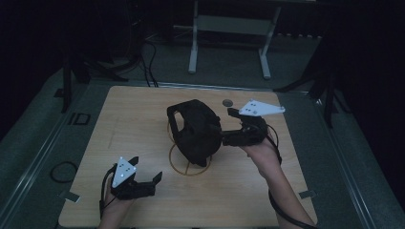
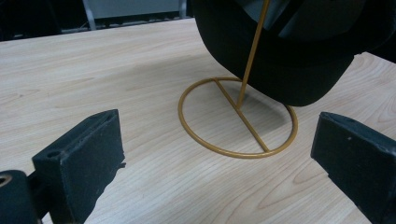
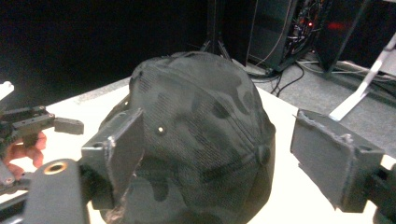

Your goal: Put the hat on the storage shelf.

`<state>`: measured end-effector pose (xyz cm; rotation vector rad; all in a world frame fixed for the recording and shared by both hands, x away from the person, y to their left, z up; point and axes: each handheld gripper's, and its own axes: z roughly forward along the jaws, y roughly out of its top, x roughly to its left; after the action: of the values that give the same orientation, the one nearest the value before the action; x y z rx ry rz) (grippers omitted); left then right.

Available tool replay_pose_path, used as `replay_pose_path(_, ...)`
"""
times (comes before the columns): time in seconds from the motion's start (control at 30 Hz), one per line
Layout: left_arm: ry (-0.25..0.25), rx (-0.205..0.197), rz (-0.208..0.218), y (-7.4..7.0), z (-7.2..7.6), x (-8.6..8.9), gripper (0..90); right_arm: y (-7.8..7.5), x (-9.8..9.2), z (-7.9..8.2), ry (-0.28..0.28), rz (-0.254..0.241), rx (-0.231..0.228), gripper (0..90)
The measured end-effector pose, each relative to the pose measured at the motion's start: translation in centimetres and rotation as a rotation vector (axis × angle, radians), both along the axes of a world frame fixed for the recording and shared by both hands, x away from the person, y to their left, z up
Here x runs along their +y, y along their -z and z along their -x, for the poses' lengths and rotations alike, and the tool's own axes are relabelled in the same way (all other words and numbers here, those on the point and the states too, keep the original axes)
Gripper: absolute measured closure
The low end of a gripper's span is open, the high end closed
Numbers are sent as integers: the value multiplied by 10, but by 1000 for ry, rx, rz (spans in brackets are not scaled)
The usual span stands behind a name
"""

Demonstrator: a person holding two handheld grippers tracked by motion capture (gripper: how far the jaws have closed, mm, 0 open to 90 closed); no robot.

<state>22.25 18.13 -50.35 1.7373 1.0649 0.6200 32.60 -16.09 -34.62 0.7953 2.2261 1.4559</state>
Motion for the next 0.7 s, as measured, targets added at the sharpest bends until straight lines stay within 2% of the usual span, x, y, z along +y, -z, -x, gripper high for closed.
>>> replay_pose_path(0.1,-3,0,2,0,0,0,29,4,-9,-1,19,-14,3,149)
replay_pose_path(0.4,-14,1,1,1,2,3,29,23,-37,-4,88,18,8,138)
replay_pose_path(0.5,-18,0,0,1,2,5,29,36,-52,-6,128,31,9,138)
replay_pose_path(0.7,-26,5,-8,2,1,9,29,61,-72,-6,170,66,28,138)
